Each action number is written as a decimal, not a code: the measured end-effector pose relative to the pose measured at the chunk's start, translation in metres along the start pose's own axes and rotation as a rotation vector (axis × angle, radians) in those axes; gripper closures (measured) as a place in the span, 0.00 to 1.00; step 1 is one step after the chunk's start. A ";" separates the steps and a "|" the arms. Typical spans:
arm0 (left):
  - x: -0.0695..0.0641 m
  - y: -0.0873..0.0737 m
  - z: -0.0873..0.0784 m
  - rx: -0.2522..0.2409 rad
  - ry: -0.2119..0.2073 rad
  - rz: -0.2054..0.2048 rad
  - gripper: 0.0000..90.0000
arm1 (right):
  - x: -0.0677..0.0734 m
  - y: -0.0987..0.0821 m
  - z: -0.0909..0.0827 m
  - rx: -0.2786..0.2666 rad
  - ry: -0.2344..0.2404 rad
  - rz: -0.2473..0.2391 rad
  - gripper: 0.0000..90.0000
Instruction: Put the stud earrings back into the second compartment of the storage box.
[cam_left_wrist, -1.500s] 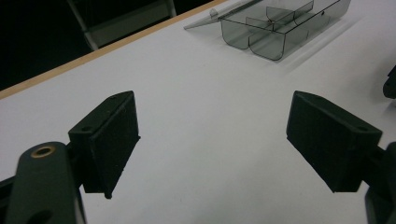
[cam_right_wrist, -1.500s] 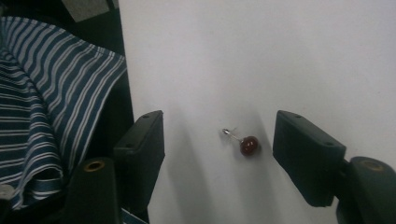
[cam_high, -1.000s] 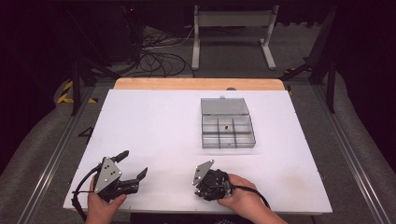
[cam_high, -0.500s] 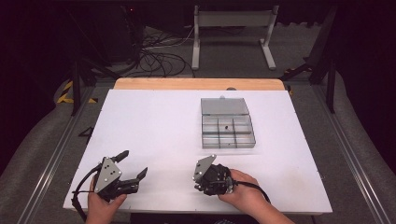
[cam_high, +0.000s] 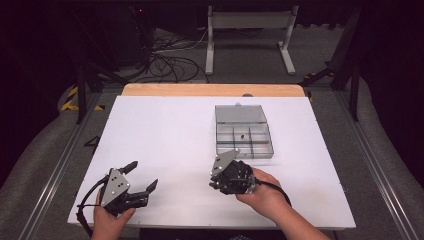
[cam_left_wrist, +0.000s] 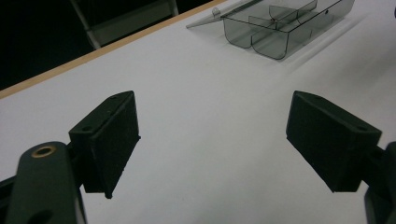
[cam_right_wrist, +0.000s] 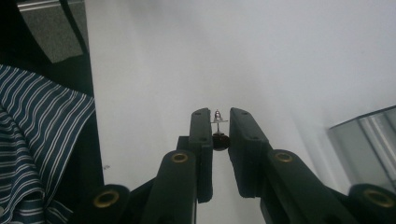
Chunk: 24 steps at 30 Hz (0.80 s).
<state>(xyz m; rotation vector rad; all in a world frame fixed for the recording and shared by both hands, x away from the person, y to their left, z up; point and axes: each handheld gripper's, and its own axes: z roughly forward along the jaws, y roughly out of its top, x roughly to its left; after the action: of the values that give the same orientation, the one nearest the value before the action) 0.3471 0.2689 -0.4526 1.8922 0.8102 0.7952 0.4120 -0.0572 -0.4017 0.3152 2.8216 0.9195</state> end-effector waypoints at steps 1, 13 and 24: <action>0.000 0.000 0.000 0.001 -0.003 -0.003 0.20 | -0.001 0.001 -0.002 -0.004 -0.004 0.004 0.89; 0.000 -0.001 0.000 0.000 -0.001 -0.009 0.20 | -0.026 0.013 -0.023 -0.052 -0.061 0.068 0.89; 0.001 -0.001 0.000 -0.002 0.002 -0.005 0.20 | -0.055 0.016 -0.036 -0.102 -0.113 0.157 0.89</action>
<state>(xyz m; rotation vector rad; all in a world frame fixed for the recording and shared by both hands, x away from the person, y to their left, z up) 0.3473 0.2702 -0.4526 1.8873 0.8146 0.7944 0.4597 -0.0778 -0.3588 0.5624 2.6667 1.0371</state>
